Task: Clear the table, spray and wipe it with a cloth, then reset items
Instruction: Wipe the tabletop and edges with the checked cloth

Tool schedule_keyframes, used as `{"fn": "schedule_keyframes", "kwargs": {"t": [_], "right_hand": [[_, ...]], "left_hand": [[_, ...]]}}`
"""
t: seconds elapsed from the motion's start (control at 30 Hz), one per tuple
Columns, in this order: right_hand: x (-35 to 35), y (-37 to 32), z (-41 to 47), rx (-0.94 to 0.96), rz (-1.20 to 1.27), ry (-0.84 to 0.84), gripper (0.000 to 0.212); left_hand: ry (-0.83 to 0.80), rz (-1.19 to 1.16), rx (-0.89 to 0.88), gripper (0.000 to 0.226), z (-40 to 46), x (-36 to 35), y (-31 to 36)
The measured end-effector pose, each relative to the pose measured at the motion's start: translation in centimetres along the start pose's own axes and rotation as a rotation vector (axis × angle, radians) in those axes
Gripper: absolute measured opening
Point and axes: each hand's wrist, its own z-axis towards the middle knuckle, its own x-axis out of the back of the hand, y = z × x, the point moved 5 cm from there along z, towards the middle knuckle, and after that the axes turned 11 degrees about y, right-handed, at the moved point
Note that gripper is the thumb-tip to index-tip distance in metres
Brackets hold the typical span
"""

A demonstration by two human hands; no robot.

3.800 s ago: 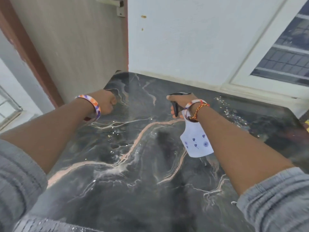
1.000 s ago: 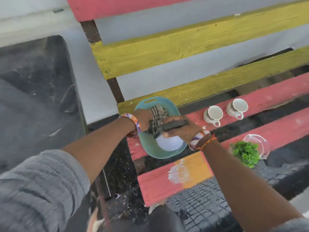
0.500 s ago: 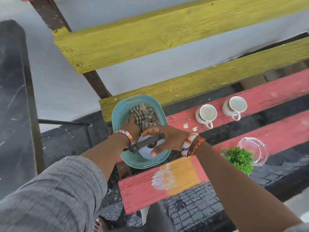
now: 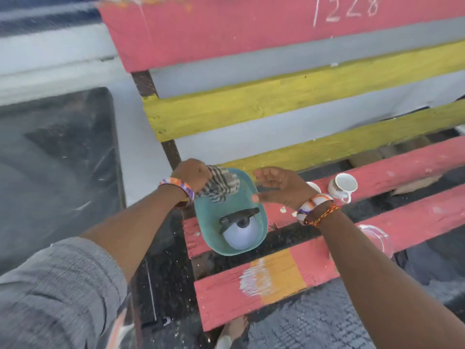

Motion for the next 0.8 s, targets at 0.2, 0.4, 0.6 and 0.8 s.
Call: {"fn": "schedule_keyframes", "kwargs": {"t": [0.2,0.4,0.6,0.8], "right_hand": [[-5.3,-8.5,-4.8,0.296,-0.073,0.146,0.067],[-13.3,-16.7,-12.0,0.561,-0.299,0.11,0.045],[-17.8,-22.3,-17.9,0.576,-0.589,-0.148,0.051],[-19.1,-28.5,-21.7,0.653,-0.601,-0.056,0.053]], "left_hand": [[0.128,-0.561,0.086,0.038,-6.4,10.9,0.8],[0.074,-0.656,0.003,0.029,-16.1,18.4,-2.4],[0.107,-0.205,-0.196,0.046,-23.4,24.3,-6.9],[0.204,-0.278,-0.199,0.032,-27.1,29.6,-9.3]]}}
